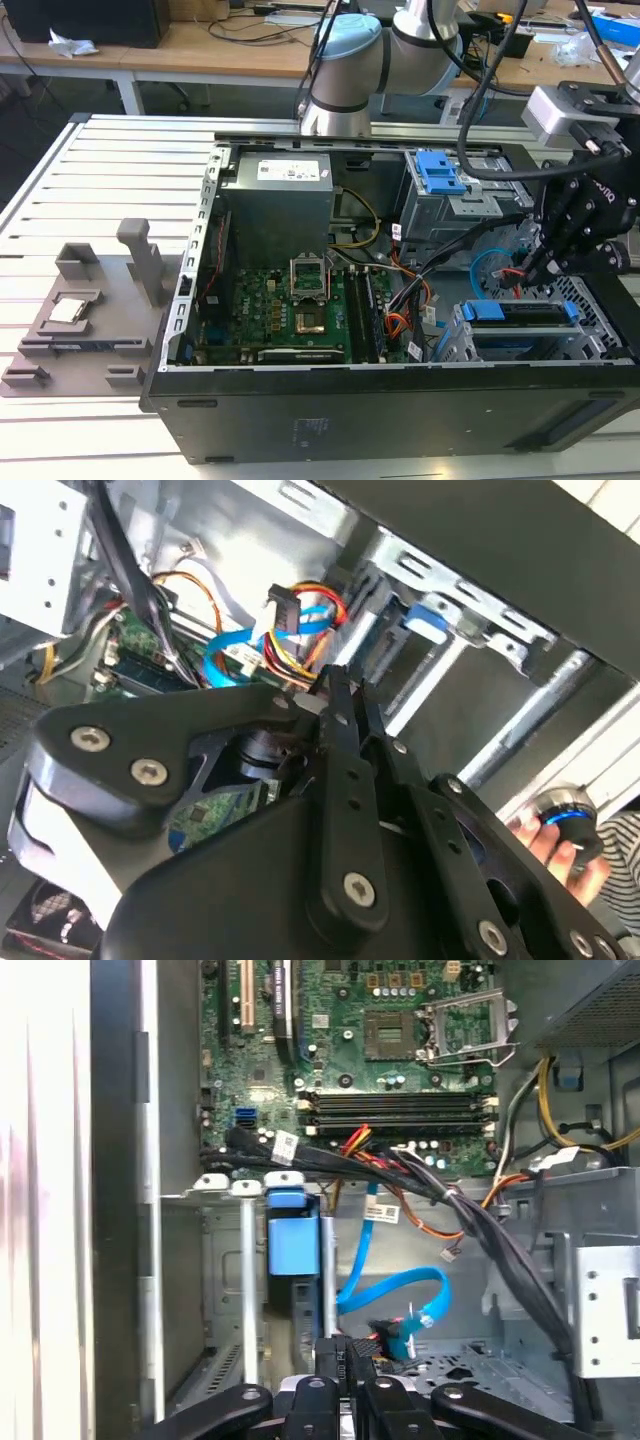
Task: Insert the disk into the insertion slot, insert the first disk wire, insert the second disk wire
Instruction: 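Insert the first disk wire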
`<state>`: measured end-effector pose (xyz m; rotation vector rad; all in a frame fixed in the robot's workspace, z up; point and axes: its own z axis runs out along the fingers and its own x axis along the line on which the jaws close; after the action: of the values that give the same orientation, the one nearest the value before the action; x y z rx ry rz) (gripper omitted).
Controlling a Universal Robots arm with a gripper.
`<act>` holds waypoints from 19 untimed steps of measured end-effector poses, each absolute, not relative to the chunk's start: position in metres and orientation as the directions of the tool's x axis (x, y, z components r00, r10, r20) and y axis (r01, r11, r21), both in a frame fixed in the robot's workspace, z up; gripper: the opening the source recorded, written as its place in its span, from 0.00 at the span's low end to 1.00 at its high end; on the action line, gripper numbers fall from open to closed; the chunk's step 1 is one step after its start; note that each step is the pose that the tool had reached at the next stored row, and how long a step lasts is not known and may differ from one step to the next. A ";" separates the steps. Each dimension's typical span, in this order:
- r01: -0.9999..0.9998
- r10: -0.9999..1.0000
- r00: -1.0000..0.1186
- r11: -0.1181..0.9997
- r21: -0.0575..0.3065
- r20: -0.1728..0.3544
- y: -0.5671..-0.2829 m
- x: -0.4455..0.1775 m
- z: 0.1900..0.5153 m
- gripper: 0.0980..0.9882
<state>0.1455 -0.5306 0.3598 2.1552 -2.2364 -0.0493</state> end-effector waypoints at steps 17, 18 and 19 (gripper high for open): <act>-0.998 -0.999 -0.037 0.037 0.048 0.004 -0.540 0.155 0.345 0.07; -0.998 -0.999 -0.037 0.037 0.048 0.004 -0.540 0.156 0.343 0.07; -0.998 -0.999 -0.037 0.037 0.048 0.004 -0.540 0.156 0.341 0.07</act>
<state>0.1563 -0.5400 0.3413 2.1546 -2.2364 -0.0495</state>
